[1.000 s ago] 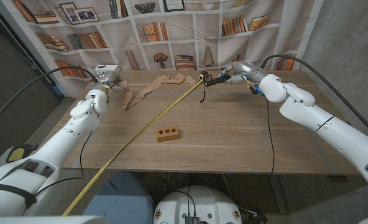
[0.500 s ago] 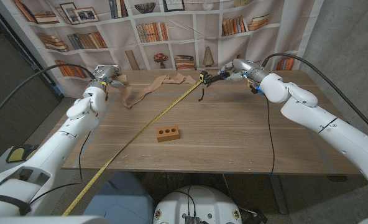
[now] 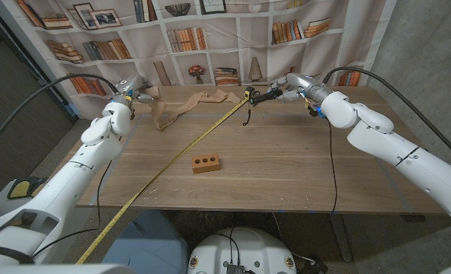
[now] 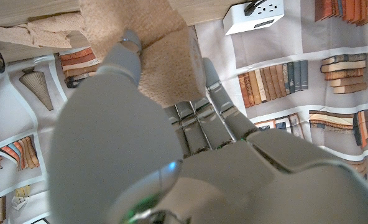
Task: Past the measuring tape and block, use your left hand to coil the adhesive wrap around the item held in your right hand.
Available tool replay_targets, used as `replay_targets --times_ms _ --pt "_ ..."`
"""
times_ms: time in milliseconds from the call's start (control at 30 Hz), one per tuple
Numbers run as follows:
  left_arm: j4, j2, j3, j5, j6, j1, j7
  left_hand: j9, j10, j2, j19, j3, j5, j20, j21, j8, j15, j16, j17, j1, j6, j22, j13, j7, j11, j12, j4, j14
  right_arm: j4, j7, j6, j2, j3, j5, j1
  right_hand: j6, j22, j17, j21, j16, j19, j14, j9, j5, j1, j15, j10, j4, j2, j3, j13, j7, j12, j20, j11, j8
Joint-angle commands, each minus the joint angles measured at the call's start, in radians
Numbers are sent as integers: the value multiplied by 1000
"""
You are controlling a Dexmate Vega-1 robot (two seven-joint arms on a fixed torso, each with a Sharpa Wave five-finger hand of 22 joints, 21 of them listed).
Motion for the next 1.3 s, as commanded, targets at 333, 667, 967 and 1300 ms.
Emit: replay_targets --times_ms 333,667,967,1300 --pt "-79 -44 -21 7 37 11 -4 0 5 215 -9 7 3 0 22 24 -41 -13 6 214 24 -4 3 22 -5 -3 7 56 -12 9 33 -34 19 22 -18 81 -1 4 11 -4 -5 5 5 5 2 -23 317 35 9 41 138 75 5 -79 -11 4" --pt "-73 -74 -13 -7 33 -21 1 -3 3 214 -13 9 3 -2 35 27 -41 -20 9 214 22 -11 5 19 -6 -4 7 59 30 15 81 -25 14 38 3 82 -1 5 11 -4 -7 6 5 5 3 -24 317 34 8 41 137 75 3 -78 -11 4" --pt "-60 -107 0 -31 11 -61 10 -2 2 213 -17 11 2 -4 47 29 -43 -27 12 213 16 -21 4 22 -6 -8 8 60 34 20 121 -12 14 56 18 83 -1 3 14 -6 -3 5 6 5 4 -24 320 33 8 42 139 77 3 -78 -10 4" --pt "-69 -139 9 -74 -38 -79 36 -3 4 212 -21 12 2 -5 57 32 -43 -31 15 211 15 -30 6 20 -7 -9 8 65 53 18 143 -7 10 54 26 83 -1 4 15 -6 -3 7 6 6 4 -23 320 34 7 41 137 77 1 -78 -9 4"
